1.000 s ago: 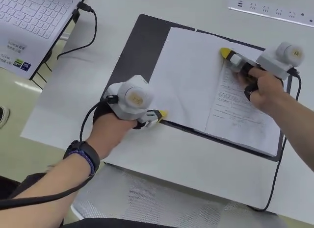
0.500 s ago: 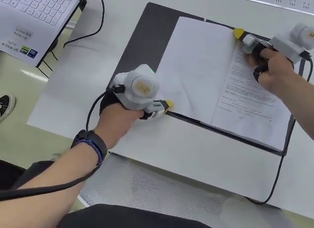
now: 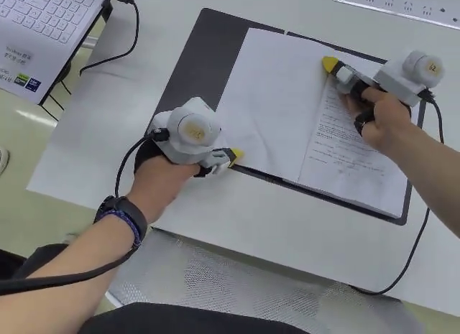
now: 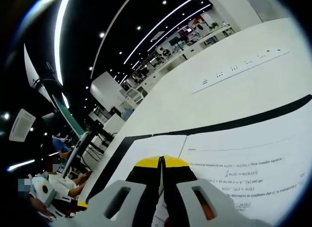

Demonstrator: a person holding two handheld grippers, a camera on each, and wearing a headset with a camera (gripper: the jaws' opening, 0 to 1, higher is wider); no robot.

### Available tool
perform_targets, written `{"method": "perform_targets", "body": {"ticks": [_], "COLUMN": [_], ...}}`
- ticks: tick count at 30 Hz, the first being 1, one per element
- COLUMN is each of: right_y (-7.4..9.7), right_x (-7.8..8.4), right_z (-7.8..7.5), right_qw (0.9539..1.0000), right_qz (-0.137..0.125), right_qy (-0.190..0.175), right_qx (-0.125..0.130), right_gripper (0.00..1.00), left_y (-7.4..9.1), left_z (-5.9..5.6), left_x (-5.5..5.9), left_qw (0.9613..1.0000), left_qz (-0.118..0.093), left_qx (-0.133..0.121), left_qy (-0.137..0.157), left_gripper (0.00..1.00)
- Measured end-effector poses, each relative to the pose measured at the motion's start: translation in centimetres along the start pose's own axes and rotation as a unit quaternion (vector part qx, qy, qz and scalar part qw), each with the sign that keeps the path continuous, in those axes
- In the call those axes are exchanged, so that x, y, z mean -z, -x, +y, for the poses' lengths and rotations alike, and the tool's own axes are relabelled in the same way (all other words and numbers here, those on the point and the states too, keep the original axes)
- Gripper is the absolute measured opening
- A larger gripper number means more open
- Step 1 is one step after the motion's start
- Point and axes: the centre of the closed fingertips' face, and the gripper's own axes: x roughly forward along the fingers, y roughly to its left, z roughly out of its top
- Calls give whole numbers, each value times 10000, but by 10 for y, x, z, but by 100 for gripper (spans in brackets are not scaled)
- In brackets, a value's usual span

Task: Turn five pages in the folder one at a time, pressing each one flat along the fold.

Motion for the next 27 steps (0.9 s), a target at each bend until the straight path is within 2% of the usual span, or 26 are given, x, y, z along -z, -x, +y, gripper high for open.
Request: {"method": "perform_targets", "body": {"ticks": [1, 3, 7, 16, 22, 27], "right_y": [-2, 3, 18, 45, 56, 66], "right_x": [-1, 5, 22, 48, 60, 69], "right_z": [-4, -3, 12, 34, 44, 53], "right_qw": [10000, 10000, 9999, 9992, 9994, 9992], "right_qz": [18, 67, 111, 236, 187, 128], "right_qy": [-15, -20, 6, -38, -181, -328], "right_qx": [-13, -14, -120, -329, -227, -203], "right_gripper": [0, 0, 0, 0, 0, 0], "left_y": [0, 0, 0, 4, 5, 6], "left_z": [0, 0, 0, -4, -5, -7], "left_x": [0, 1, 0, -3, -5, -5], "left_qw": [10000, 10000, 10000, 10000, 9997, 9998], "left_qz": [1, -6, -24, -78, -202, -184], "left_qx": [2, 5, 12, -30, -64, -28], "left_qy": [-11, -31, -17, 5, 118, 83], "left_gripper": [36, 36, 36, 34, 33, 35]}}
